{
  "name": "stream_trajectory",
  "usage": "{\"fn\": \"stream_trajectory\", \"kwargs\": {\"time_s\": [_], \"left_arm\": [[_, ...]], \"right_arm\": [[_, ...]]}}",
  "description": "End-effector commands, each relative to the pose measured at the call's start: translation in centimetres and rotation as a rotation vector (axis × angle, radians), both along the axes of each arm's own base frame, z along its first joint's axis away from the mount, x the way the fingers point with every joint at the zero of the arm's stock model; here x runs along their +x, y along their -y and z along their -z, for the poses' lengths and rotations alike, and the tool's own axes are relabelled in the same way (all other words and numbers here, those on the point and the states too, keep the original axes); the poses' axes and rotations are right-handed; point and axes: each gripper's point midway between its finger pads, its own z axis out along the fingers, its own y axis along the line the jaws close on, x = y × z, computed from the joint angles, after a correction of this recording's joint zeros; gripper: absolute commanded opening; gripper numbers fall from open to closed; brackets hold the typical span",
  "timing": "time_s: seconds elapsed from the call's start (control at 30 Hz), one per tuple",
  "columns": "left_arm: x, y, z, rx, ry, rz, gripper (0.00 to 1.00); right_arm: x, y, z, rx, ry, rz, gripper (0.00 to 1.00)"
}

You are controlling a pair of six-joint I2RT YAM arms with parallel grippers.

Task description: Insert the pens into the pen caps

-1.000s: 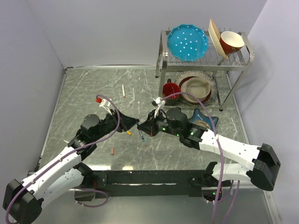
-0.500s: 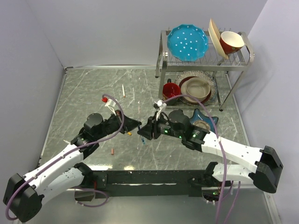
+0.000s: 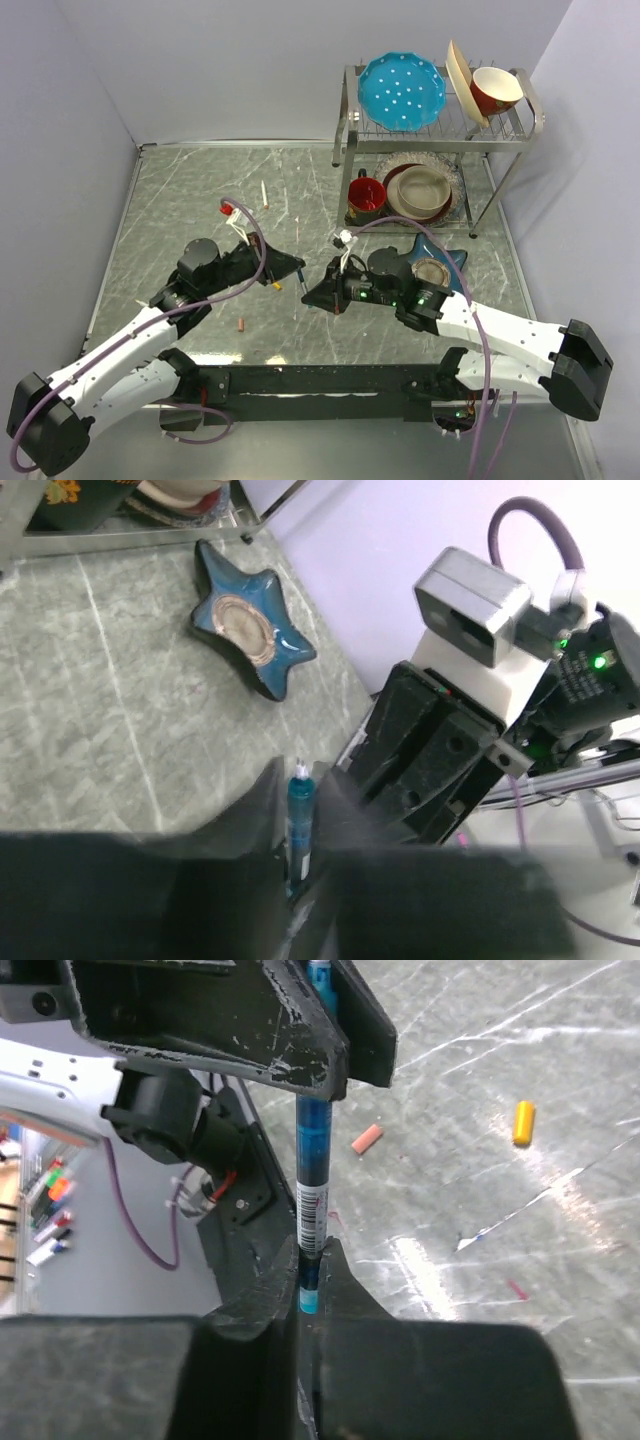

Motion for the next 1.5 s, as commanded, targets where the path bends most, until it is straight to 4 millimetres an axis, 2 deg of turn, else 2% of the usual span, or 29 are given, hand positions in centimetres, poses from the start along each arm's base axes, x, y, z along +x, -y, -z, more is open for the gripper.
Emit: {"fn": "stream_trajectory", "kwargs": {"time_s": [0.0, 0.03, 0.07, 0.17, 0.2, 0.3, 0.4, 0.47, 0.53, 0.57, 0.6, 0.67, 0.7, 0.8, 0.87, 0.9, 0.97, 1.03, 1.07, 1.1, 1.17, 1.2, 1.27, 1.3, 1.33, 1.37, 1.4, 1.43, 1.47], "left_arm": [[0.6, -0.2, -2.0, -0.001, 0.026, -0.033, 0.60], [1.1, -0.5, -2.8, 0.006, 0.043, -0.066, 0.72], [1.4, -1.0, -1.7, 0.056, -0.004, -0.105, 0.86], [4.4, -3.6, -2.7, 0.123, -0.011, -0.327, 0.99], [5.8, -5.6, -2.8, 0.168, -0.037, -0.465, 0.99], [7.4, -8.5, -3.4, 0.218, -0.072, -0.650, 0.99], [8.5, -9.8, -3.9, 0.273, -0.083, -0.726, 0.99], [9.7, -11.3, -3.0, 0.376, -0.095, -0.806, 0.99], [11.3, -14.3, -2.5, 0.440, -0.148, -0.951, 0.99], [11.9, -15.3, -2.8, 0.430, -0.170, -0.992, 0.99], [13.2, -17.7, -2.1, 0.407, -0.235, -1.075, 0.97], [14.1, -19.3, -1.4, 0.352, -0.322, -1.099, 0.94], [15.1, -21.7, -0.8, 0.311, -0.381, -1.173, 0.94], [16.9, -25.0, -0.1, 0.278, -0.454, -1.293, 0.91], [17.3, -27.8, 0.1, 0.283, -0.524, -1.414, 0.88], [18.2, -28.3, 2.0, 0.286, -0.608, -1.442, 0.86], [18.9, -29.1, 2.8, 0.266, -0.708, -1.447, 0.80], [20.3, -29.5, 5.6, 0.279, -0.820, -1.442, 0.74], [21.5, -29.5, 5.2, 0.260, -0.828, -1.424, 0.71], [22.6, -29.7, 6.9, 0.315, -0.847, -1.405, 0.69], [24.8, -30.3, 6.7, 0.354, -0.805, -1.404, 0.60], [24.8, -31.2, 8.9, 0.442, -0.852, -1.431, 0.59], [25.6, -32.2, 8.8, 0.463, -0.879, -1.474, 0.56], [25.8, -32.2, 10.7, 0.501, -0.930, -1.463, 0.54], [26.7, -32.3, 10.6, 0.515, -0.903, -1.442, 0.56], [27.9, -32.4, 10.2, 0.661, -0.783, -1.314, 0.57], [30.6, -32.2, 9.5, 0.716, -0.627, -1.220, 0.59], [31.3, -30.6, 9.5, 0.763, -0.552, -1.042, 0.56], [31.1, -30.8, 9.7, 0.900, -0.464, -0.924, 0.56]], "right_arm": [[-0.4, 0.1, -2.0, 0.088, 0.050, -0.007, 0.00], [-0.3, 0.2, -2.2, 0.097, 0.054, 0.003, 0.00], [0.0, 0.5, -2.2, 0.100, 0.060, 0.029, 0.00], [1.3, 1.0, -2.0, 0.075, 0.086, 0.099, 0.00], [1.7, 1.4, -1.3, 0.036, 0.080, 0.125, 0.00], [2.9, 2.3, -1.5, 0.008, 0.095, 0.201, 0.00], [3.4, 3.2, -2.4, 0.008, 0.115, 0.253, 0.00], [3.4, 3.7, -2.9, 0.013, 0.129, 0.267, 0.00], [3.2, 4.2, -3.1, 0.028, 0.138, 0.276, 0.00], [3.2, 4.4, -3.4, 0.045, 0.137, 0.283, 0.00], [3.1, 4.6, -2.9, 0.043, 0.134, 0.286, 0.00], [2.8, 4.8, -3.1, 0.058, 0.139, 0.286, 0.00], [2.6, 4.9, -3.0, 0.058, 0.141, 0.278, 0.00], [2.1, 4.7, -3.6, 0.072, 0.161, 0.242, 0.00], [1.5, 4.4, -3.8, 0.066, 0.182, 0.185, 0.00], [1.2, 4.2, -4.4, 0.073, 0.189, 0.171, 0.00], [1.1, 4.1, -4.4, 0.061, 0.197, 0.155, 0.00], [1.1, 4.1, -4.9, 0.063, 0.213, 0.147, 0.00], [0.9, 4.0, -5.0, 0.067, 0.215, 0.135, 0.00], [0.8, 4.0, -5.2, 0.071, 0.224, 0.125, 0.00], [0.7, 4.0, -5.2, 0.069, 0.234, 0.116, 0.00], [0.7, 3.9, -5.2, 0.068, 0.239, 0.112, 0.00], [0.9, 4.0, -5.2, 0.061, 0.254, 0.115, 0.00], [0.9, 4.0, -5.1, 0.056, 0.255, 0.117, 0.00], [1.1, 4.1, -5.1, 0.052, 0.262, 0.123, 0.00], [1.1, 4.1, -4.9, 0.045, 0.263, 0.125, 0.00], [1.1, 4.1, -4.9, 0.041, 0.265, 0.121, 0.00], [1.1, 4.1, -4.8, 0.039, 0.275, 0.114, 0.00], [1.0, 4.1, -4.9, 0.041, 0.281, 0.107, 0.00]]}}
